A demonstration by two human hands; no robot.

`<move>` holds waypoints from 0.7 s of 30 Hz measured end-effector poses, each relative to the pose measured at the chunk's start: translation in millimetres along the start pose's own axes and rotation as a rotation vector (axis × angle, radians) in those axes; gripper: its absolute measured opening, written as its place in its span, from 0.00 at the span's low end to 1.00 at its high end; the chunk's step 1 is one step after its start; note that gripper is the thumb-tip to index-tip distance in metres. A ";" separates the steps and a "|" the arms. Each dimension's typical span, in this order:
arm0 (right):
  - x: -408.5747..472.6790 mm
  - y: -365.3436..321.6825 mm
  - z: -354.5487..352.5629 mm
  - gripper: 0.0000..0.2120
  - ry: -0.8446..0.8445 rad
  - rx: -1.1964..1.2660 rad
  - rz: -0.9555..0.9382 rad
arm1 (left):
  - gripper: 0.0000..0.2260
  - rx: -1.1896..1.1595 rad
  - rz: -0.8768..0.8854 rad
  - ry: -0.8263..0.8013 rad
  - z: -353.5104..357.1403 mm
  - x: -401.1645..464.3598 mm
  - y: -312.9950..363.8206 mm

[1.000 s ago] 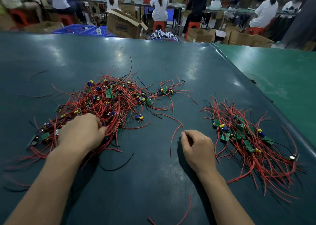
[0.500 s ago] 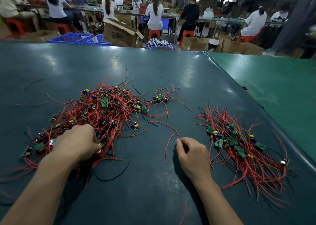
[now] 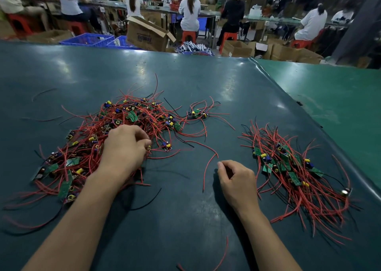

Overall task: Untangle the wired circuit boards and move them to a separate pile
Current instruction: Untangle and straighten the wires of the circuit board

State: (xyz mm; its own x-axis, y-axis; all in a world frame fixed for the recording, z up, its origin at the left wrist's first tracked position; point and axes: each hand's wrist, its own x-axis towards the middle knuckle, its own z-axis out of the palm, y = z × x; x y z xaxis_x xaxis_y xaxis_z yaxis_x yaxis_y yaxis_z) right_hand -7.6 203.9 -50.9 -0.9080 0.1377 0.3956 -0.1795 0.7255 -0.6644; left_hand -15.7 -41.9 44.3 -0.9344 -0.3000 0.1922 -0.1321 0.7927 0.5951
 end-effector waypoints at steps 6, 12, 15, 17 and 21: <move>0.1 1.4 1.4 0.08 0.002 0.012 0.012 | 0.15 -0.155 -0.009 0.102 -0.2 -2.5 6.1; -0.8 3.0 2.4 0.08 0.017 0.033 0.009 | 0.16 -0.303 0.455 0.615 -25.7 1.2 25.5; -1.3 0.9 0.2 0.07 0.011 0.095 0.009 | 0.15 -0.577 0.525 0.579 -6.9 -9.4 42.3; -3.4 -1.8 -1.6 0.06 -0.029 0.211 0.003 | 0.14 -0.805 0.406 0.415 21.8 -19.8 52.0; -10.5 -4.8 -3.7 0.17 -0.190 0.241 -0.113 | 0.14 -1.308 -0.162 -0.085 92.3 -37.0 47.8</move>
State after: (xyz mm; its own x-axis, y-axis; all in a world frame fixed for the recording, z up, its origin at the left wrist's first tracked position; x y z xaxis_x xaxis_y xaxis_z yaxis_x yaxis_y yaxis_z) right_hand 4.2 201.4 -49.6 -0.9276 -0.0788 0.3651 -0.3468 0.5450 -0.7634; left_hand -18.0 56.1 -6.4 -0.9625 -0.2699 0.0268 0.1262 -0.3580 0.9252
